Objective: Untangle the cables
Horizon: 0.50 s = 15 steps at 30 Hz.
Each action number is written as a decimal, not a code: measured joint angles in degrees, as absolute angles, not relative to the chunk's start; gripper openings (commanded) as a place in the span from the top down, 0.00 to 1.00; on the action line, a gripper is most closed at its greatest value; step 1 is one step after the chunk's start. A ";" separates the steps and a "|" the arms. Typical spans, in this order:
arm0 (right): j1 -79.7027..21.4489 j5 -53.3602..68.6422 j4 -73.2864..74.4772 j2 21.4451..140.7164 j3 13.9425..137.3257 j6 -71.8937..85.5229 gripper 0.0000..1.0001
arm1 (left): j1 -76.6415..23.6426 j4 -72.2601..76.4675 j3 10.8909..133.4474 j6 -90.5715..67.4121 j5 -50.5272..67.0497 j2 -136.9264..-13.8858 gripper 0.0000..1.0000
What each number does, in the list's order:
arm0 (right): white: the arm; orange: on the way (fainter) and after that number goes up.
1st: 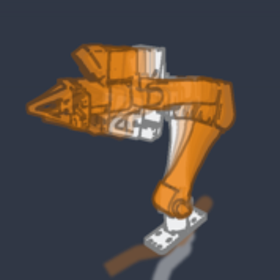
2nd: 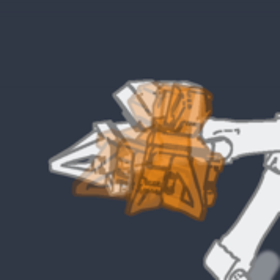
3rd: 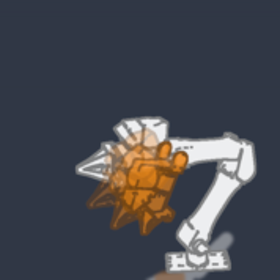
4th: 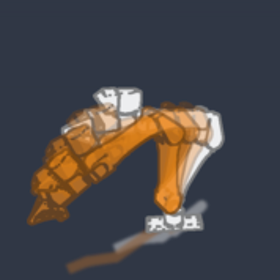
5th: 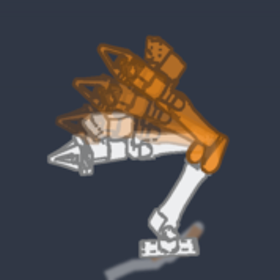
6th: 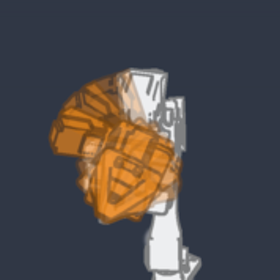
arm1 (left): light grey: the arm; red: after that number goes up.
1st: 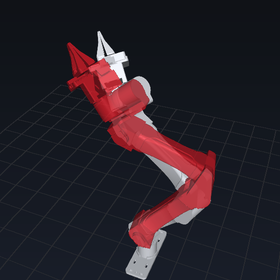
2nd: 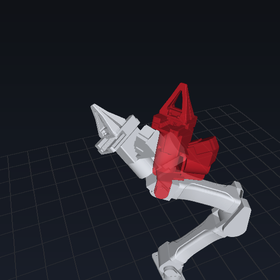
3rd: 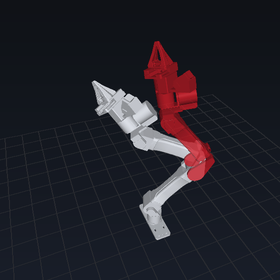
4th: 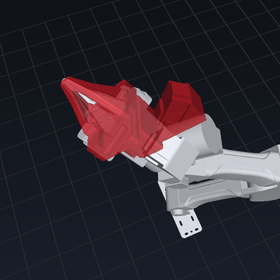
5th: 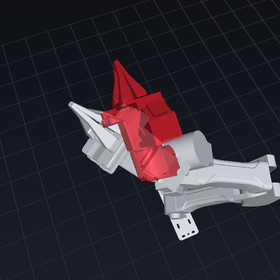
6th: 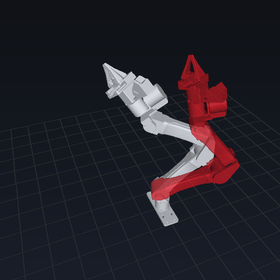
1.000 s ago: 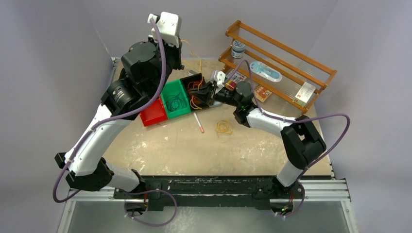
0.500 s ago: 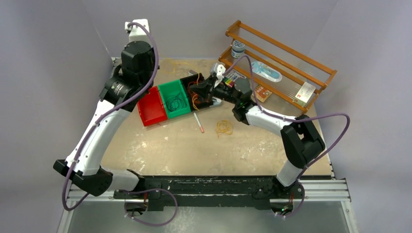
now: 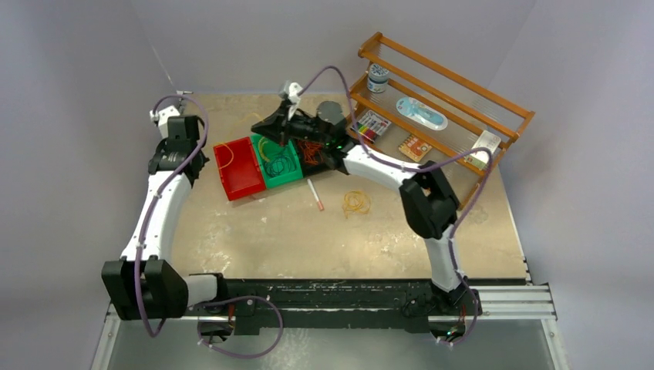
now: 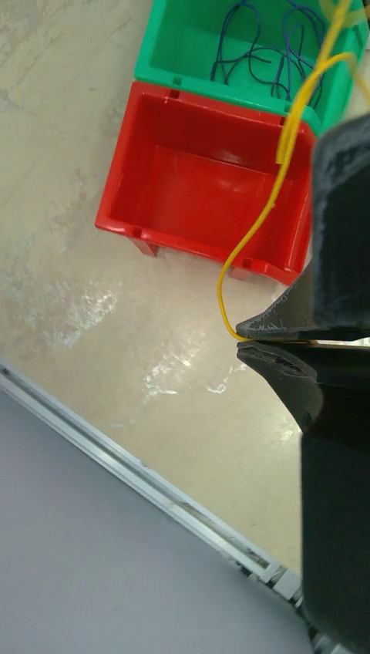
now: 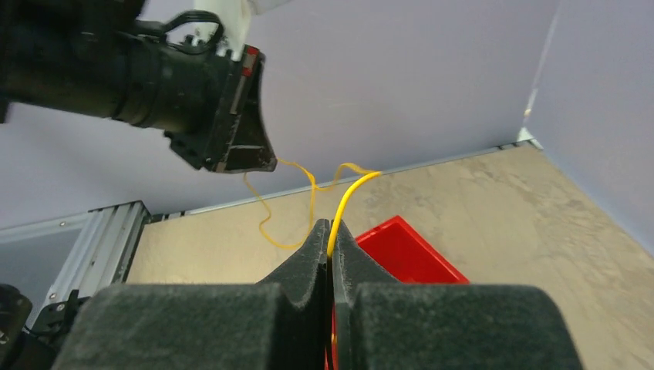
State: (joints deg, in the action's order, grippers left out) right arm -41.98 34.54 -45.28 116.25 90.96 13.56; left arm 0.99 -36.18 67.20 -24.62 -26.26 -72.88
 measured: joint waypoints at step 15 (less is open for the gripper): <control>-49.32 40.01 -34.48 144.99 124.44 12.36 1.00 | 2.35 -37.41 64.47 -28.14 -35.88 -56.82 1.00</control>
